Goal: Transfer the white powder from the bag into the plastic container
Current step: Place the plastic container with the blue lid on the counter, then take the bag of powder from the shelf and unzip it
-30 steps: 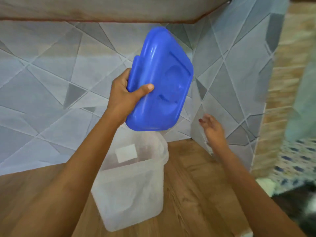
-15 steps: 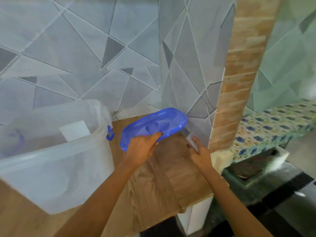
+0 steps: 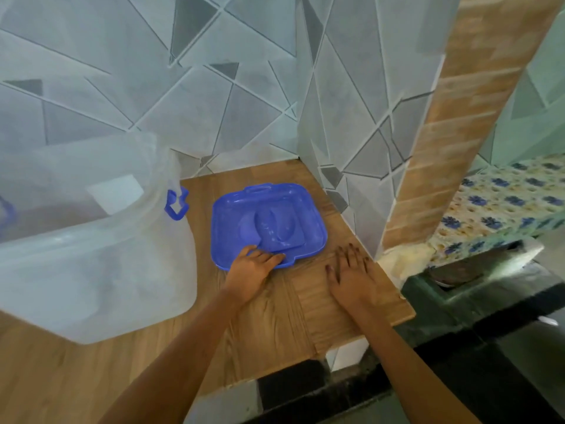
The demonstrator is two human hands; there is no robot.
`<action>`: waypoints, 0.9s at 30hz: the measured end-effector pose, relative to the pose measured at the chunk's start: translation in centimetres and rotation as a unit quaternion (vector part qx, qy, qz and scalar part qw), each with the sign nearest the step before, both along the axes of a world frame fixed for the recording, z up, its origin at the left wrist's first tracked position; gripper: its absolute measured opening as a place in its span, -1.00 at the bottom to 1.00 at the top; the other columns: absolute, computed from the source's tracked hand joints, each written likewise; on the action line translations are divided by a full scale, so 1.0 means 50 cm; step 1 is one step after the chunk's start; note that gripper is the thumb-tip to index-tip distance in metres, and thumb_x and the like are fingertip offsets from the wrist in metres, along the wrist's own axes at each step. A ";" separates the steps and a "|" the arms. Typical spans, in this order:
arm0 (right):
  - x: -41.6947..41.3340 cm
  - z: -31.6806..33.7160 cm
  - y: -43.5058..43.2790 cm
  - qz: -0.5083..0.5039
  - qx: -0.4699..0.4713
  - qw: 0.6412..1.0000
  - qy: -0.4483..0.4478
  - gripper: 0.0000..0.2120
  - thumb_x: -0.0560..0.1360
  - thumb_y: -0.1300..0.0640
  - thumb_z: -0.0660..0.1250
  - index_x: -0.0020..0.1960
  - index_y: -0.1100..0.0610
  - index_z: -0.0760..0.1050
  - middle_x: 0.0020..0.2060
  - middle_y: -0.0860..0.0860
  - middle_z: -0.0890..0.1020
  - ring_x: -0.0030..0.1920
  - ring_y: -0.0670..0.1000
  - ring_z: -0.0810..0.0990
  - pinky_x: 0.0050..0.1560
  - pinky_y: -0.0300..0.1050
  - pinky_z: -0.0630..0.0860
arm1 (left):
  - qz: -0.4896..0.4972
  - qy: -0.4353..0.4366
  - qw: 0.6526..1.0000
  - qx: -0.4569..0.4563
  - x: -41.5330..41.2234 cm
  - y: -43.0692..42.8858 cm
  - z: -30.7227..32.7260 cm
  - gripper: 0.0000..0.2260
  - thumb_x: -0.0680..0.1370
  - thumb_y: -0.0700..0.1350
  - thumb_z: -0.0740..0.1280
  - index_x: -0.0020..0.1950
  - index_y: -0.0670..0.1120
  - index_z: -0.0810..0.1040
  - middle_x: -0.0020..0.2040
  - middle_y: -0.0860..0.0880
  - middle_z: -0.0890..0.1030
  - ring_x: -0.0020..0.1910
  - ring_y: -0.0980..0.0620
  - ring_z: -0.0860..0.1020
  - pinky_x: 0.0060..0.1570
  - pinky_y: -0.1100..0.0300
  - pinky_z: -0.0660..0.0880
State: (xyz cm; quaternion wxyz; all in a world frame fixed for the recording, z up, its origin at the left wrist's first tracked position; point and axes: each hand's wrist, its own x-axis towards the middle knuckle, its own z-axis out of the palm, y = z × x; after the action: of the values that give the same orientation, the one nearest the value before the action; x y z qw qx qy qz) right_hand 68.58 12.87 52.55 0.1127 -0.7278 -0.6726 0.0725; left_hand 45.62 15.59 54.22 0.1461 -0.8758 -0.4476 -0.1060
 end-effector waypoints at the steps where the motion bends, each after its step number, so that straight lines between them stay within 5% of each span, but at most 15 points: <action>1: 0.000 -0.001 0.000 -0.003 0.003 1.000 0.001 -0.12 0.32 -0.22 -0.45 0.53 0.11 0.01 0.53 0.08 0.10 0.54 0.03 0.02 0.51 -0.03 -0.12 | 0.005 -0.015 1.000 -0.010 0.000 -0.004 -0.002 -0.65 0.36 -0.08 0.16 0.04 0.00 0.64 -0.22 0.05 0.68 -0.26 0.04 0.65 0.04 0.21 0.30; 5: -0.001 0.006 -0.003 -0.002 -0.012 1.000 0.015 -0.17 0.37 -0.22 -0.39 0.53 0.12 0.02 0.53 0.09 0.10 0.53 0.04 0.03 0.51 -0.04 -0.12 | 0.031 -0.053 0.997 -0.038 0.003 -0.014 -0.004 -0.65 0.45 0.06 0.16 0.07 -0.01 0.62 -0.10 0.04 0.70 -0.20 0.04 0.66 -0.04 0.24 0.32; 8: -0.001 0.019 -0.009 0.000 -0.020 0.999 0.029 -0.41 0.58 -0.12 -0.12 0.53 0.14 0.00 0.53 0.10 0.11 0.53 0.04 0.04 0.52 -0.05 -0.11 | 0.042 -0.081 0.994 -0.057 0.008 -0.021 0.003 -0.60 0.45 0.13 0.15 0.15 -0.01 0.59 0.00 0.00 0.69 -0.09 -0.01 0.66 0.02 0.17 0.47; 15: -0.009 0.192 0.005 0.036 0.092 0.975 0.199 -0.33 0.47 -0.11 0.00 0.49 0.21 0.15 0.46 0.18 0.28 0.46 0.16 0.25 0.48 0.01 0.12 | 0.131 -0.378 0.911 -0.096 0.061 -0.033 0.188 -0.39 0.40 0.23 0.05 0.29 -0.08 0.50 0.23 -0.11 0.59 0.22 -0.12 0.54 0.19 -0.01 0.47; 19: -0.046 0.366 0.022 0.055 0.247 0.935 0.248 -0.40 0.45 -0.04 0.13 0.41 0.23 0.31 0.37 0.20 0.43 0.38 0.18 0.39 0.41 0.03 0.28 | 0.120 -0.376 0.919 -0.022 0.062 -0.021 0.368 -0.36 0.36 0.21 0.08 0.34 -0.07 0.45 0.29 -0.11 0.53 0.29 -0.12 0.47 0.30 0.03 0.37; 23: -0.088 0.526 0.012 0.095 0.333 0.914 0.211 -0.44 0.49 0.00 0.17 0.41 0.24 0.31 0.36 0.22 0.43 0.38 0.19 0.40 0.41 0.05 0.28 | 0.137 -0.320 0.930 0.118 -0.002 -0.045 0.524 -0.32 0.33 0.24 -0.02 0.35 -0.02 0.43 0.35 -0.06 0.48 0.35 -0.08 0.40 0.33 0.04 0.26; 27: -0.202 0.632 -0.029 0.139 0.390 0.883 0.221 -0.45 0.49 0.00 0.16 0.41 0.24 0.31 0.37 0.19 0.43 0.38 0.17 0.39 0.42 0.07 0.29 | 0.171 -0.310 0.920 0.171 -0.129 -0.116 0.618 -0.41 0.43 0.18 0.10 0.42 0.00 0.34 0.43 -0.08 0.38 0.42 -0.08 0.32 0.40 0.01 0.19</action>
State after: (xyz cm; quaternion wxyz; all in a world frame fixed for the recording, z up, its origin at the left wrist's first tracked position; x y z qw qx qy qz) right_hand 58.46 11.39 84.18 0.5222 -0.4889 -0.6984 -0.0216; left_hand 39.18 9.79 85.14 0.1634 -0.6711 -0.5884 -0.4204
